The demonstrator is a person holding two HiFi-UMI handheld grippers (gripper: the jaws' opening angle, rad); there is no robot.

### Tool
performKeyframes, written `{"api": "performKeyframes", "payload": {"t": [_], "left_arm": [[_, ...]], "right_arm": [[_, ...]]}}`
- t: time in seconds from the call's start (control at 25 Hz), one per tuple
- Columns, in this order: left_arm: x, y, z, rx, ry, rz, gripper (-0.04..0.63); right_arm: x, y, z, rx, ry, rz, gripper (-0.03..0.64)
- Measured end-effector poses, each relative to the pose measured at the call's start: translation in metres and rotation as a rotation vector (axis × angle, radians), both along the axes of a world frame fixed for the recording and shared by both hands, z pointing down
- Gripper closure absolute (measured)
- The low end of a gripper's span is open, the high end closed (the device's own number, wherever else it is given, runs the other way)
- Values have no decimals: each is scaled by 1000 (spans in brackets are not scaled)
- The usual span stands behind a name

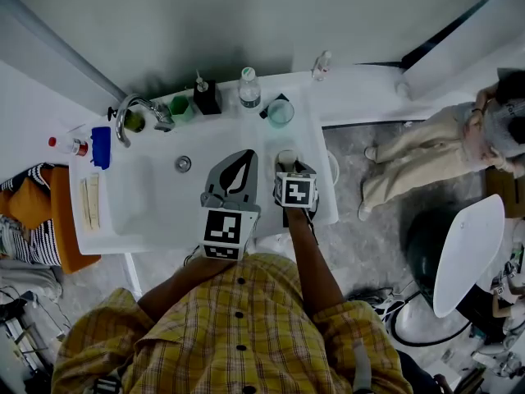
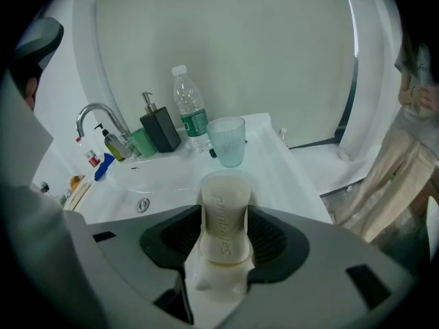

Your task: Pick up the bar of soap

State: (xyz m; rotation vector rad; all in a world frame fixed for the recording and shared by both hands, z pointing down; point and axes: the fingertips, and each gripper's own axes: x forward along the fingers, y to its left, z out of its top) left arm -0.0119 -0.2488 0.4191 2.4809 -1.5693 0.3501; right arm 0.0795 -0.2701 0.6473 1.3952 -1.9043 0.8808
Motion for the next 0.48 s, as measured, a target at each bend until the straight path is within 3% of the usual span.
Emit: {"api": "performKeyframes", "payload": {"t": [0.48], "left_arm": [[-1,-8,7,-20,4,-1,586]], "right_arm": [[-3,-6,15,-41,26,-7,414]]}}
